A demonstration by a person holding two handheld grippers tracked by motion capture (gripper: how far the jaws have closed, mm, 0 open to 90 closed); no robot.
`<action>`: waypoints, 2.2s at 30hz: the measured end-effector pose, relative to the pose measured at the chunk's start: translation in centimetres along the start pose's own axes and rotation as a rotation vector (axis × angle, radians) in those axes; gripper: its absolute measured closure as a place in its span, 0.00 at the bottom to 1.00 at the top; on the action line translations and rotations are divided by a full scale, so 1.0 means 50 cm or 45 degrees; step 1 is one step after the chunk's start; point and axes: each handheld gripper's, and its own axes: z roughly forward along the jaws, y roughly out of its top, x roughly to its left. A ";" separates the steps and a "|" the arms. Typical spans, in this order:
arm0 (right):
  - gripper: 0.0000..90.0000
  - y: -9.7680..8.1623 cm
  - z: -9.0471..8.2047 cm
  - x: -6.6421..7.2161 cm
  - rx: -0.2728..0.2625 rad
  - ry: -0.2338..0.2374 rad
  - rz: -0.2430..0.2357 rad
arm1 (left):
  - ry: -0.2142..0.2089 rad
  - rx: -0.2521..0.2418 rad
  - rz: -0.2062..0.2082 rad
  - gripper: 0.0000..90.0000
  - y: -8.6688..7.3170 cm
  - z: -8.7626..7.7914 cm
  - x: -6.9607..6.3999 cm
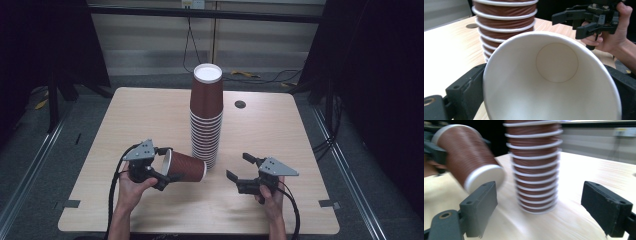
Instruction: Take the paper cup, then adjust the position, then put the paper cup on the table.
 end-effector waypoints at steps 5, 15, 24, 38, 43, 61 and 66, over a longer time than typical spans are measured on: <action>0.15 -0.017 0.004 0.002 0.054 -0.107 -0.060 | 0.040 0.028 -0.017 0.04 0.002 -0.010 0.013; 0.19 -0.048 0.002 -0.004 -0.073 -0.355 -0.042 | 0.143 0.052 -0.051 0.04 0.012 -0.044 0.048; 0.20 -0.062 -0.003 -0.009 -0.177 -0.436 -0.019 | 0.252 0.114 -0.083 0.04 0.039 -0.057 0.094; 0.16 -0.069 -0.013 -0.008 -0.250 -0.422 -0.036 | 0.299 0.265 -0.100 0.04 0.058 -0.042 0.140; 0.16 -0.070 -0.014 -0.005 -0.266 -0.433 -0.035 | 0.308 0.323 -0.105 0.04 0.070 -0.038 0.153; 0.15 -0.071 -0.015 -0.005 -0.273 -0.445 -0.039 | 0.425 0.576 -0.106 0.04 0.105 -0.025 0.176; 0.15 -0.071 -0.014 -0.005 -0.273 -0.445 -0.039 | 0.410 0.621 -0.094 0.04 0.112 -0.018 0.185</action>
